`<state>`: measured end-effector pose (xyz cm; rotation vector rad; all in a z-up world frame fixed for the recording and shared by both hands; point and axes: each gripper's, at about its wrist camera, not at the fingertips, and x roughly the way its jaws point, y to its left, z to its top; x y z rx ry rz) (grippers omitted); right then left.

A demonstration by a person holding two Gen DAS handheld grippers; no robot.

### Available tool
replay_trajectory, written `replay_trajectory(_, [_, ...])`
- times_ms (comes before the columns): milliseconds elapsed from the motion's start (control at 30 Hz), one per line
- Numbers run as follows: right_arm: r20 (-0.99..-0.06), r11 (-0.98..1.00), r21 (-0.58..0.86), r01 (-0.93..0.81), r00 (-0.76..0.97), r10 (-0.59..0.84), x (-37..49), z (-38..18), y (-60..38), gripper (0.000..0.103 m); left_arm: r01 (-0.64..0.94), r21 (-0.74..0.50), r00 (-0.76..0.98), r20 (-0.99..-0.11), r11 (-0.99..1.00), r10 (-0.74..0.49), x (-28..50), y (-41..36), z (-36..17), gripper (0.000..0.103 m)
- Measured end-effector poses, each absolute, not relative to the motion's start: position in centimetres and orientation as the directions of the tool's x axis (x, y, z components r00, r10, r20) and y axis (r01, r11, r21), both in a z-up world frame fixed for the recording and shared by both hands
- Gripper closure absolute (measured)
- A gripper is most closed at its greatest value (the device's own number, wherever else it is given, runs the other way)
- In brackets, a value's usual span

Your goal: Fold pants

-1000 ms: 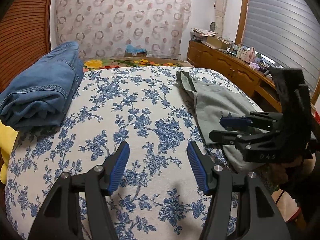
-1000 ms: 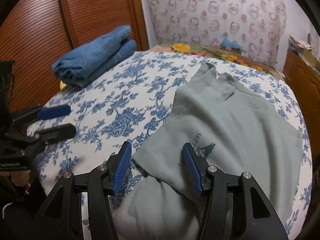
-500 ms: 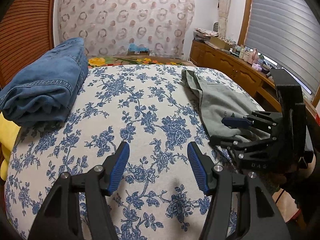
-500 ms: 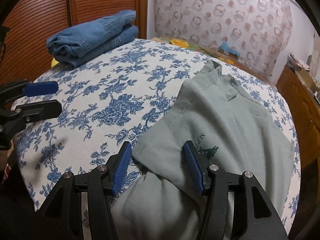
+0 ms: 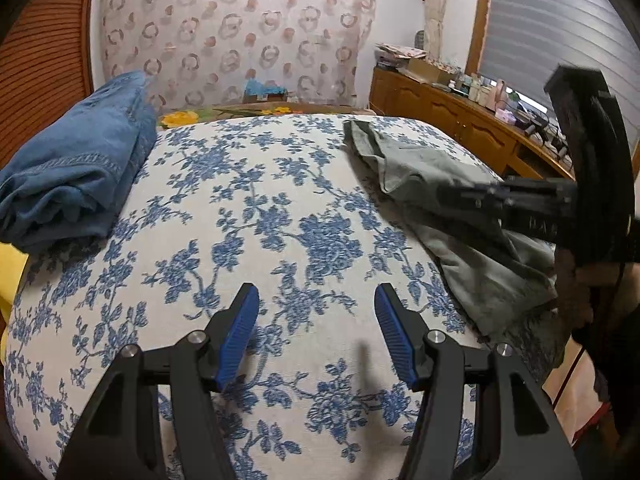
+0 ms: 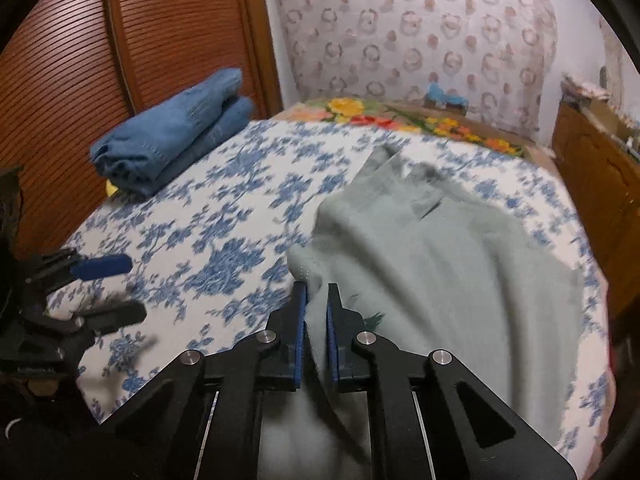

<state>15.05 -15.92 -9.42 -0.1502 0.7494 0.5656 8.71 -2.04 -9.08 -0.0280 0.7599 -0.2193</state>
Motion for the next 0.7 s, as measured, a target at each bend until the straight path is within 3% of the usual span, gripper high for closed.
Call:
replay_trajectory(533, [-0.720,0.920,0.068,-0.386,0.619,0.313,20.5,-8.6,-23.3,0.097,0.347,-0.085,0.642,-0.705,0.934,-0.302,12.2,-8.9,-8.5,0.043])
replay_trajectory(700, [-0.726,0.936,0.084,-0.343,0.622,0.293,21.4,-8.6,-25.1,0.097,0.343,-0.035,0.644,-0.719,0.939,-0.262,13.3,-10.1,-9.3,0.043])
